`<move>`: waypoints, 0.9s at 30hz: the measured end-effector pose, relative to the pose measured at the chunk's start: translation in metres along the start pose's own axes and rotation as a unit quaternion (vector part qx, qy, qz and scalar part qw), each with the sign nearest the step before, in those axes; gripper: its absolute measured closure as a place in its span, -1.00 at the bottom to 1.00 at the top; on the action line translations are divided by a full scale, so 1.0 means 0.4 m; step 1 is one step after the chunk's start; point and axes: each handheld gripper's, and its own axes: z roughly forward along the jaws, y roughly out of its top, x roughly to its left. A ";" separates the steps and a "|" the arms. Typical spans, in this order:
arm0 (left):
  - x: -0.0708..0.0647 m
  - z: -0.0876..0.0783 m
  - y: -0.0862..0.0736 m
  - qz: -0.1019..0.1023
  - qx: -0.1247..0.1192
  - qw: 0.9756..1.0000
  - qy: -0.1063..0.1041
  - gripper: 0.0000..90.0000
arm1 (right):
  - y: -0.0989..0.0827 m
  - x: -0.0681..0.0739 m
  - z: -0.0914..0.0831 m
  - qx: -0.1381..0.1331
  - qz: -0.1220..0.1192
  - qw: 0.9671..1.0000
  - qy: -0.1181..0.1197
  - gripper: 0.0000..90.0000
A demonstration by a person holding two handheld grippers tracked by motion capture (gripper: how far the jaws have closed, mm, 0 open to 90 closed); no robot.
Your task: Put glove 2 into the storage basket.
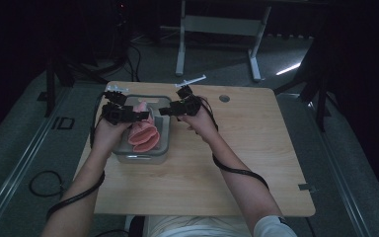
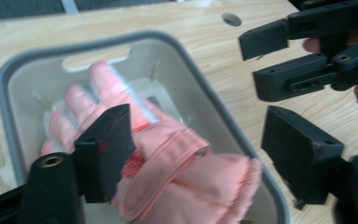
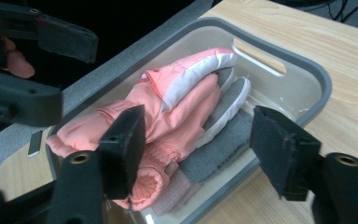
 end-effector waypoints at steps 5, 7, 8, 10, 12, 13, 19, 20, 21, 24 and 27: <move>-0.053 0.011 0.004 0.028 -0.014 0.999 -0.013 -0.81 | -0.026 -0.018 -0.021 -0.005 -0.010 1.000 0.018 -0.50; -0.075 0.019 0.004 0.041 -0.020 0.999 -0.011 -0.90 | -0.038 -0.026 -0.026 -0.010 -0.015 1.000 0.014 -0.51; -0.086 0.023 0.002 0.046 -0.026 0.998 -0.016 -0.90 | -0.045 -0.029 -0.029 -0.008 -0.022 1.000 0.010 -0.54; -0.096 0.027 0.001 0.047 -0.030 0.998 -0.027 -0.90 | -0.051 -0.032 -0.032 -0.009 -0.030 0.999 0.008 -0.59; -0.126 0.038 -0.003 0.065 -0.028 0.997 -0.024 -0.93 | -0.063 -0.039 -0.041 -0.011 -0.035 0.999 0.008 -0.60; -0.143 0.046 -0.006 0.075 -0.028 0.996 -0.025 -0.95 | -0.068 -0.042 -0.046 -0.011 -0.035 0.999 0.008 -0.63; -0.228 0.082 -0.012 0.112 -0.019 0.992 -0.059 -0.95 | -0.103 -0.059 -0.084 -0.006 -0.050 0.999 -0.006 -0.65; -0.242 0.086 -0.011 0.116 -0.019 0.991 -0.067 -0.95 | -0.106 -0.060 -0.091 -0.009 -0.050 0.999 -0.007 -0.65; -0.252 0.087 -0.012 0.120 -0.020 0.990 -0.067 -0.95 | -0.113 -0.061 -0.101 -0.011 -0.052 0.999 -0.009 -0.65; -0.291 0.098 -0.013 0.140 -0.016 0.987 -0.076 -0.95 | -0.130 -0.064 -0.122 -0.016 -0.059 0.998 -0.014 -0.65; -0.313 0.107 -0.015 0.154 -0.009 0.984 -0.085 -0.95 | -0.142 -0.066 -0.133 -0.014 -0.064 0.998 -0.014 -0.67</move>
